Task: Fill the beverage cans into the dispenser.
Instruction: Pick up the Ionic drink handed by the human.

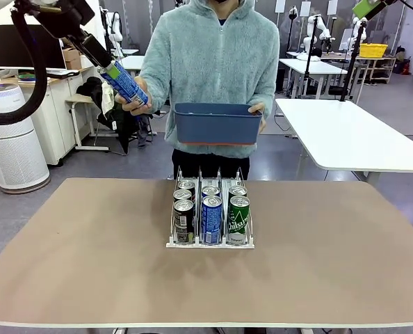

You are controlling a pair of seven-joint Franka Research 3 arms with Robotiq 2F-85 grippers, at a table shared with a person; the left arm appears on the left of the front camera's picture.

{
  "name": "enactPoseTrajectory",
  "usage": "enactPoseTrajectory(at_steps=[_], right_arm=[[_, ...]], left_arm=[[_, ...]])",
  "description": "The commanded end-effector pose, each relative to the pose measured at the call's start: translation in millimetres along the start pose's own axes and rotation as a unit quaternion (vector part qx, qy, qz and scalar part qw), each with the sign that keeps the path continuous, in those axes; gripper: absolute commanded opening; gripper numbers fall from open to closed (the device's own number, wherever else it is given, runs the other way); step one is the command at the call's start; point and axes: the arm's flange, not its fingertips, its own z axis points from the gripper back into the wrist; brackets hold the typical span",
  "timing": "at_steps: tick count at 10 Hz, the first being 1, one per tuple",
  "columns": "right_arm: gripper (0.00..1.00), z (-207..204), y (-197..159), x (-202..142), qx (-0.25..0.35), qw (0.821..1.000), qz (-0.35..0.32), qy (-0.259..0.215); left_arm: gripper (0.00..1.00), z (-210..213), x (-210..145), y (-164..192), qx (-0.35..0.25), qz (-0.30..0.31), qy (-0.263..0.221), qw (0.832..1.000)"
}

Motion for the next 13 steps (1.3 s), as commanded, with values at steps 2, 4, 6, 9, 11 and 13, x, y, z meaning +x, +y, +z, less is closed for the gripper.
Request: enactPoseTrajectory(at_steps=[2, 4, 6, 9, 11, 13], right_arm=[[1.0, 0.0, 1.8, -0.3, 0.004, 1.0, -0.004, 0.0], [1.0, 0.0, 1.8, -0.3, 0.004, 1.0, -0.004, 0.0], [1.0, 0.0, 1.8, -0.3, 0.004, 1.0, -0.004, 0.0], [1.0, 0.0, 1.8, -0.3, 0.004, 1.0, -0.004, 0.0], [1.0, 0.0, 1.8, -0.3, 0.004, 1.0, -0.004, 0.0], [1.0, 0.0, 1.8, -0.3, 0.004, 1.0, -0.004, 0.0]], left_arm=[[1.0, -13.4, -10.7, 4.4, -0.005, -0.01, -0.028, 1.0], [1.0, -18.7, -11.0, 5.6, -0.004, -0.009, -0.031, 0.999], [1.0, -22.2, -11.9, 5.8, -0.007, -0.007, -0.03, 1.0], [1.0, -17.6, -3.6, 4.8, -0.001, 0.002, -0.013, 1.0], [0.8, -19.9, -3.9, 5.0, 0.003, 0.001, 0.005, 1.0], [0.6, -19.3, -5.0, 5.6, 0.004, 0.009, 0.004, 1.0]])
